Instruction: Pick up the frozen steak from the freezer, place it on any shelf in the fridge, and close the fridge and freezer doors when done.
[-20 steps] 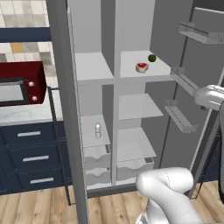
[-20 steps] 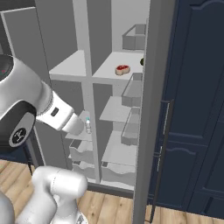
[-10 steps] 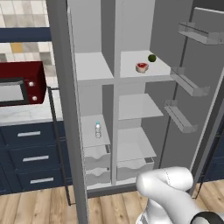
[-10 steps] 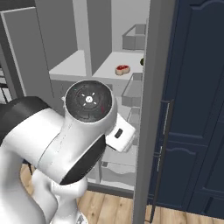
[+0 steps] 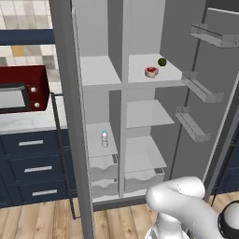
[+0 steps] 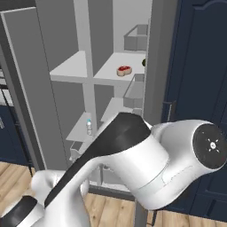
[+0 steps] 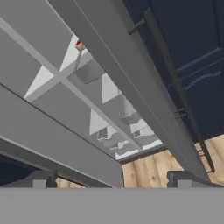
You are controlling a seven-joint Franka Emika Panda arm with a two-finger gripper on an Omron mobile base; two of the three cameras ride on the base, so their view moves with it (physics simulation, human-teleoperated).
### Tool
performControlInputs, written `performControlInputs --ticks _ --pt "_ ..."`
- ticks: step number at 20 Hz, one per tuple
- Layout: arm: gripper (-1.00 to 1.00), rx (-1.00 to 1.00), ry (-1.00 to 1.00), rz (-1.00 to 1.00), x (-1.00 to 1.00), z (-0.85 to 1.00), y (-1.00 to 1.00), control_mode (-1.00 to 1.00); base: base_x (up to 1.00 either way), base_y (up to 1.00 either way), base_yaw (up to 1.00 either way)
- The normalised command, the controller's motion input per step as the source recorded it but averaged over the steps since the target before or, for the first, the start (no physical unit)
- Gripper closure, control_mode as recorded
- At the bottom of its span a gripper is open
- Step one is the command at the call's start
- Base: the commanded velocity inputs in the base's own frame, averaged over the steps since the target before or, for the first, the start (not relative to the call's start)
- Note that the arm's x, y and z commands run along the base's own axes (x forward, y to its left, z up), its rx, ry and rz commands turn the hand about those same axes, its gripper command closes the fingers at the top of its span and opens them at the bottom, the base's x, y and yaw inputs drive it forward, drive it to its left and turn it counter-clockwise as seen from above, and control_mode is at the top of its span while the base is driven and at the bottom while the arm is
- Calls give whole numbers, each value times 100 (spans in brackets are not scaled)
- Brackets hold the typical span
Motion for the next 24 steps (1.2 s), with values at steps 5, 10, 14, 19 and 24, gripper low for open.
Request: performControlInputs --ticks 5,10,14,19,24 --pt "-100 17 0 11 85 -27 -98 -100 0 0 0" --pt "-100 20 0 8 98 -18 -78 -100 0 0 0" --pt "-100 26 0 1 100 -57 -40 -100 0 0 0" --pt "-100 18 -3 -6 100 -57 -2 -100 0 0 0" --pt "-100 0 0 -22 70 -3 22 -100 0 0 0"
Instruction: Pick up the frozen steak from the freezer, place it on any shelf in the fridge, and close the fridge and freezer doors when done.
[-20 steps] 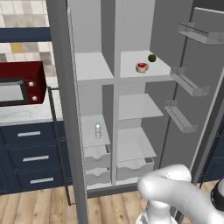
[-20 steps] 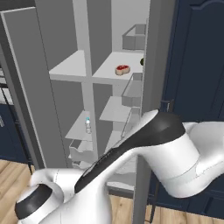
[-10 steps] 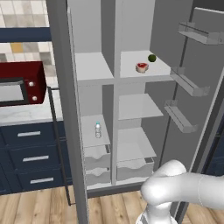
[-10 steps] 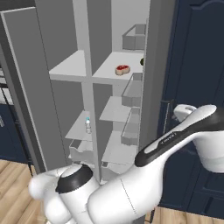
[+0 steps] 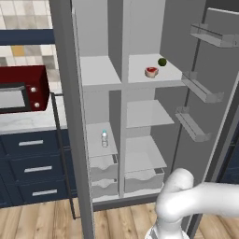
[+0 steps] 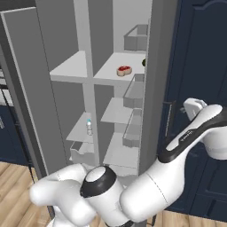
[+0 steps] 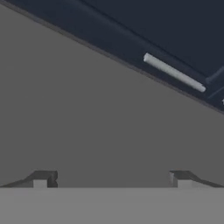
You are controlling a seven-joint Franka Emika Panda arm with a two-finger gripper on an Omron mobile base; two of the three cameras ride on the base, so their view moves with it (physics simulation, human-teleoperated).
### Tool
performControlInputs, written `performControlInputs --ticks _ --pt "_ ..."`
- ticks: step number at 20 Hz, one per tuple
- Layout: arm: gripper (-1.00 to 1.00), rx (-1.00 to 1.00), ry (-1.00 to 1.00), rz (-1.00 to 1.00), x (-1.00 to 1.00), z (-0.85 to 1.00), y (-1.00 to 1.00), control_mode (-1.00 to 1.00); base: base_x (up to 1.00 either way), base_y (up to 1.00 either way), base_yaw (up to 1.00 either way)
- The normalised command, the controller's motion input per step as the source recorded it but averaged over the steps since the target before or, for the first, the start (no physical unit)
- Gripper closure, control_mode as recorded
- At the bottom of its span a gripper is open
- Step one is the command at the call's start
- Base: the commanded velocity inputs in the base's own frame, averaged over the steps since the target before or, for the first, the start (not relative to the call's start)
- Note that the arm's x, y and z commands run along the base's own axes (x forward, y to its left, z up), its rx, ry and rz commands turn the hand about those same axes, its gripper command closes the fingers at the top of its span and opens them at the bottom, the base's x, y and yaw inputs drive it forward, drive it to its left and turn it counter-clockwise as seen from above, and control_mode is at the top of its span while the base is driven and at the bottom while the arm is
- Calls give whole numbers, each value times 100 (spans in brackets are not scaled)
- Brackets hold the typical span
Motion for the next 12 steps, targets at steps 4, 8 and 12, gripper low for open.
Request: performControlInputs --ticks 4,8,12 --pt "-100 3 0 -24 44 0 49 -100 0 0 0" --pt "-100 6 0 -22 8 0 93 -100 0 0 0" --pt "-100 11 0 -19 2 0 100 -100 0 0 0"
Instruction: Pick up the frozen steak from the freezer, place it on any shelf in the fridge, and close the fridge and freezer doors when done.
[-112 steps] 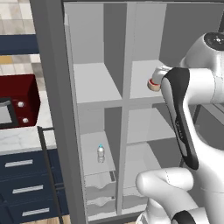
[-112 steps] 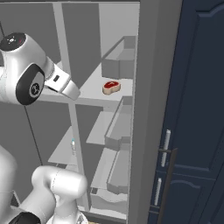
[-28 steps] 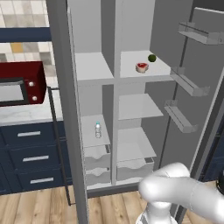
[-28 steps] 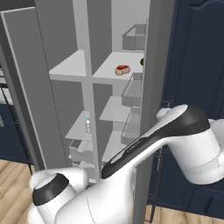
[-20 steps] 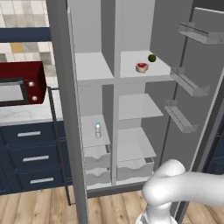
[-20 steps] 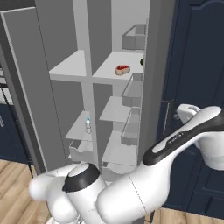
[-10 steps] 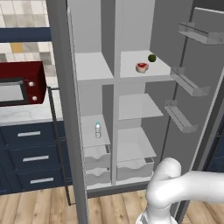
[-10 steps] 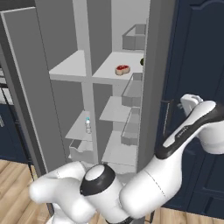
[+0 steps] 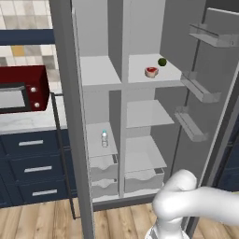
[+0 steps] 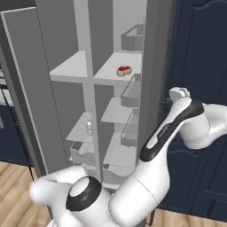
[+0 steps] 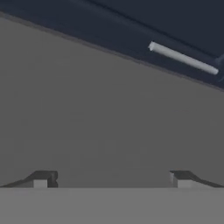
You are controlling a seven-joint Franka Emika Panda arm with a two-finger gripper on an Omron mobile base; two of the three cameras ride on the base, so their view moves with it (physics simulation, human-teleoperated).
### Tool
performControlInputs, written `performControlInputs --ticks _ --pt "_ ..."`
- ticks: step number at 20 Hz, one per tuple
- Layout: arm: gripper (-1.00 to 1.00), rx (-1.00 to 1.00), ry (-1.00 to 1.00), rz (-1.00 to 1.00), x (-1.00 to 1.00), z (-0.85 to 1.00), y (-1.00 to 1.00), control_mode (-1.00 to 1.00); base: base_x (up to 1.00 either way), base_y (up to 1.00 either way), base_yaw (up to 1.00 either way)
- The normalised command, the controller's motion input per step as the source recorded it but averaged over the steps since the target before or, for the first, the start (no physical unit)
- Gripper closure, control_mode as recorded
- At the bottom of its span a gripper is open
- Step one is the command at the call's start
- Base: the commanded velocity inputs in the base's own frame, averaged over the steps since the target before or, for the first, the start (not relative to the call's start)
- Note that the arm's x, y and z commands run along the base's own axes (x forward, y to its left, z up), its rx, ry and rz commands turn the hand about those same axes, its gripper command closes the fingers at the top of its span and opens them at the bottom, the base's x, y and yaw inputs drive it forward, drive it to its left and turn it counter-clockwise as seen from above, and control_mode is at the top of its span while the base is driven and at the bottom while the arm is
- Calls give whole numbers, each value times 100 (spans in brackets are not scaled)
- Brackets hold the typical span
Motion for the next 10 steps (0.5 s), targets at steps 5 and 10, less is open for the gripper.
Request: performControlInputs --ticks 5,10 --pt "-100 14 1 -17 27 0 100 -100 0 0 0" --pt "-100 16 4 -16 82 0 100 -100 0 0 0"
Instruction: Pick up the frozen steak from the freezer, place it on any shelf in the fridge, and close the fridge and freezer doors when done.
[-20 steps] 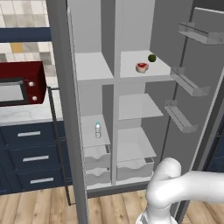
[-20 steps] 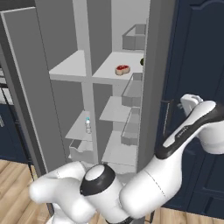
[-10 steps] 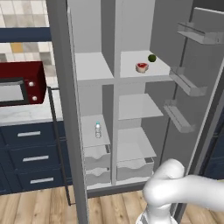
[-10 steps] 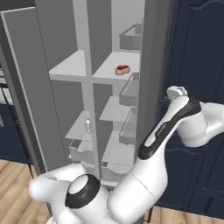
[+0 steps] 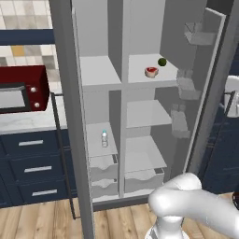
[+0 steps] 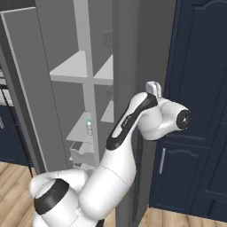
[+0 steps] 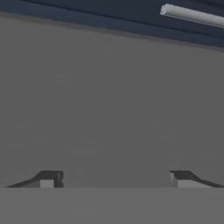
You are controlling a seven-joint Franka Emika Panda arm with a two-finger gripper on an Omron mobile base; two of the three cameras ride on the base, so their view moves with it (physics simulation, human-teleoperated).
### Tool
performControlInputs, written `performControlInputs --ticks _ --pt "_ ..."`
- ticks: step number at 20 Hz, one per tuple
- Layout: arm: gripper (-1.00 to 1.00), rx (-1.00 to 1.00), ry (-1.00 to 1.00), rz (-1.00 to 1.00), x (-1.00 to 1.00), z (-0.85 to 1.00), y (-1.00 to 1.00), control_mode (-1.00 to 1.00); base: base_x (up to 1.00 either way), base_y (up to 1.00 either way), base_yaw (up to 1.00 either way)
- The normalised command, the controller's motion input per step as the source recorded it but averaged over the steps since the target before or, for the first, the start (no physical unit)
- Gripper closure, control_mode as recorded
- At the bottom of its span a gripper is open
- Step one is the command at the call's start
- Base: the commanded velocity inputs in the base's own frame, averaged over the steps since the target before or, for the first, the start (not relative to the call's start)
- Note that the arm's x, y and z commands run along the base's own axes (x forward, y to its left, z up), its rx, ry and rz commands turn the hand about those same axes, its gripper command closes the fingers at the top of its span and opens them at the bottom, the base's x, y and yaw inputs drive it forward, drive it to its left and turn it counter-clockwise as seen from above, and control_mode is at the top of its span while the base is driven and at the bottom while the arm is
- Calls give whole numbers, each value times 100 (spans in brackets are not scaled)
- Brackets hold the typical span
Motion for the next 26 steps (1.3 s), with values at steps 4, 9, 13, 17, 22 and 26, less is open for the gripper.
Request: performControlInputs --ticks 4,9,13,17,22,26 --pt "-100 19 8 -16 100 0 100 -100 0 0 0" --pt "-100 19 11 -11 100 0 100 -100 0 0 0" --pt "-100 17 13 -10 100 0 100 -100 0 0 0" --pt "-100 9 11 -11 100 0 92 -100 0 0 0" --pt "-100 0 10 -15 67 1 38 -100 0 0 0" --pt "-100 0 7 -2 -8 7 0 -100 0 0 0"
